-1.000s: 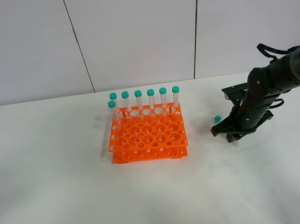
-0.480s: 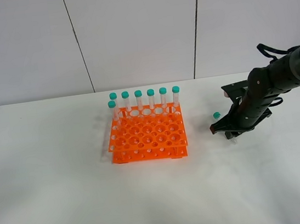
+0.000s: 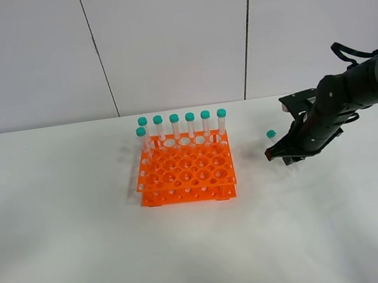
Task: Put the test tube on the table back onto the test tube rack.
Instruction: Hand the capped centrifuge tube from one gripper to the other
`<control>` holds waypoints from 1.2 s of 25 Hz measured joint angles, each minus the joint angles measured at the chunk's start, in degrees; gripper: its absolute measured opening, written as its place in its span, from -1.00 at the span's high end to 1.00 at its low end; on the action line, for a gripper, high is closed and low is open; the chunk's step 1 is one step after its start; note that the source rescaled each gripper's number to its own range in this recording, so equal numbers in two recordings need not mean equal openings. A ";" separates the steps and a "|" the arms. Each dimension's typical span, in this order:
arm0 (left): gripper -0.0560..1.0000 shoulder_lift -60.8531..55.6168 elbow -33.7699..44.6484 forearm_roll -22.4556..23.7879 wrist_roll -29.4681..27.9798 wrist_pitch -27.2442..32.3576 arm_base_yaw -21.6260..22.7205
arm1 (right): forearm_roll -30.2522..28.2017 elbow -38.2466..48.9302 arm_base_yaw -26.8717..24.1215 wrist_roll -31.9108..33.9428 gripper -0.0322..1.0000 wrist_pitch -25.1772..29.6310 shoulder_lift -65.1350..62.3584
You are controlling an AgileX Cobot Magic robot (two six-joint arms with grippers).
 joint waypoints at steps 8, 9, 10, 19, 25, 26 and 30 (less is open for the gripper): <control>-0.65 0.00 0.00 0.00 0.00 0.00 0.00 | 0.00 -0.19 0.99 -3.25 0.94 -5.31 -5.27; -0.65 0.00 0.00 0.00 0.00 0.00 0.00 | 0.00 -0.19 1.61 -3.79 0.94 -6.69 -6.29; -0.65 0.00 0.00 0.00 0.00 0.00 0.00 | 0.00 -0.19 2.30 -4.21 0.94 -8.07 -7.36; -0.65 0.00 0.00 0.00 0.00 0.00 0.00 | 0.00 -0.26 12.63 -6.23 0.94 -20.96 -13.03; -0.65 0.00 0.00 0.00 0.00 0.00 0.00 | 0.05 -0.26 20.21 -6.09 0.94 -30.41 -14.26; -0.65 0.00 0.00 0.00 0.00 0.00 0.00 | 0.05 -0.26 21.36 -5.59 0.94 -31.47 -14.33; -0.65 0.00 0.00 0.00 0.00 0.00 0.00 | 0.06 -0.26 25.52 -2.84 0.94 -35.19 -14.39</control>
